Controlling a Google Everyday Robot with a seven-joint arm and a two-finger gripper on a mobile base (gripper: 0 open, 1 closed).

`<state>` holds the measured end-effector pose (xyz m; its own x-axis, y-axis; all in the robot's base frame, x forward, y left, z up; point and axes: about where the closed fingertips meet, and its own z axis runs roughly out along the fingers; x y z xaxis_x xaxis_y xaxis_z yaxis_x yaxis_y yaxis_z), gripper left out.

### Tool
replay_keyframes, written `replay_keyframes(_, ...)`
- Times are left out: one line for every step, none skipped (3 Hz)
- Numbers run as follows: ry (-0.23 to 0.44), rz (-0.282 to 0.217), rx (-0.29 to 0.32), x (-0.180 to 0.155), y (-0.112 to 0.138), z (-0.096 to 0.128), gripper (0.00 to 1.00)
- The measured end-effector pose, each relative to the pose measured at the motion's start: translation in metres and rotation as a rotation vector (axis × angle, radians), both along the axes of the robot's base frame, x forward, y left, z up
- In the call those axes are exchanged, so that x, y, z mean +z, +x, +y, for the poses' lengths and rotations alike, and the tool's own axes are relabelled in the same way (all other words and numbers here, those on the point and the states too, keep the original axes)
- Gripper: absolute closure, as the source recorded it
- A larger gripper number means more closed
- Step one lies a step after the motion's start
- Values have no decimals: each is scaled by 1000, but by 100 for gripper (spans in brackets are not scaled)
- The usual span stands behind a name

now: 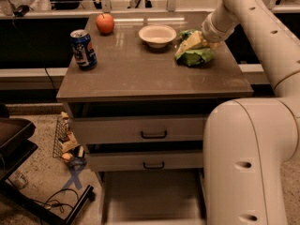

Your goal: Place green rice chip bag into bottom drawer

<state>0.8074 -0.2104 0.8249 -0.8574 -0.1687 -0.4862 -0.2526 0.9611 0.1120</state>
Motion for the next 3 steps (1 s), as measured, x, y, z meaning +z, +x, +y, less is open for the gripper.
replay_keyframes(0, 0, 0, 0, 0, 0, 100)
replay_keyframes(0, 0, 0, 0, 0, 0, 100)
replay_keyframes(0, 0, 0, 0, 0, 0, 100)
